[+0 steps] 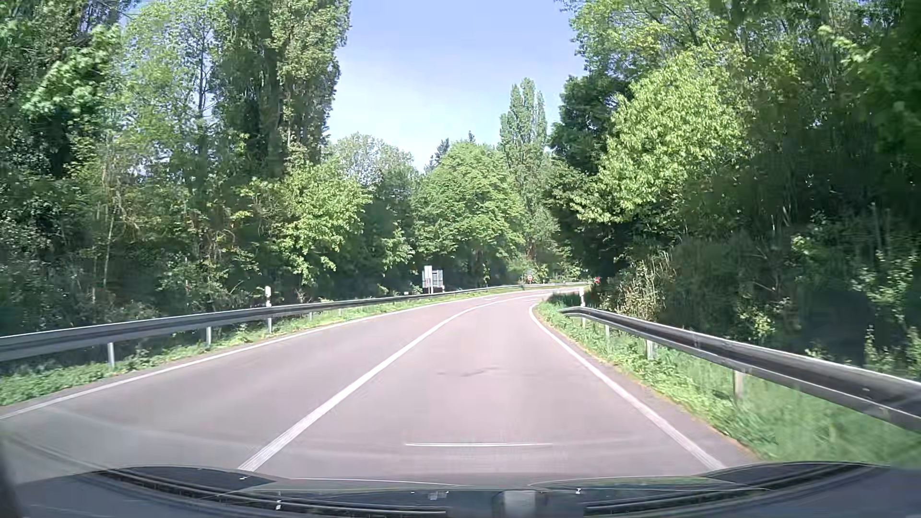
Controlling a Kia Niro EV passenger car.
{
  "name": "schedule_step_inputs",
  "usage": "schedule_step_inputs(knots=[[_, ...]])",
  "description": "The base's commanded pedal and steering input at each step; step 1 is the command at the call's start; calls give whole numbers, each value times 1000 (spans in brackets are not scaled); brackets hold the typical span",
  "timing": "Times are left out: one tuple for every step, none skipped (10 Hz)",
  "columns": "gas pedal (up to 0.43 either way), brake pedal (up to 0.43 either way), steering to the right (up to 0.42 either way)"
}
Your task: Follow the waypoints while adhering to traffic rules and regulations
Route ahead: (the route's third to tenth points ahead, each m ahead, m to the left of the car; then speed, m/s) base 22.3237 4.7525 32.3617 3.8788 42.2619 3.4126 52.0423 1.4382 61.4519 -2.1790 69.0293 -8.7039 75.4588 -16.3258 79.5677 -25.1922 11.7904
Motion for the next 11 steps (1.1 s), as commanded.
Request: schedule_step_inputs(knots=[[0, 0, 6], [0, 0, 6], [0, 0, 7], [0, 0, 6], [0, 0, 6], [0, 0, 7], [0, 0, 7], [0, 0, 6], [0, 0, 6], [0, 0, 7], [0, 0, 7]])
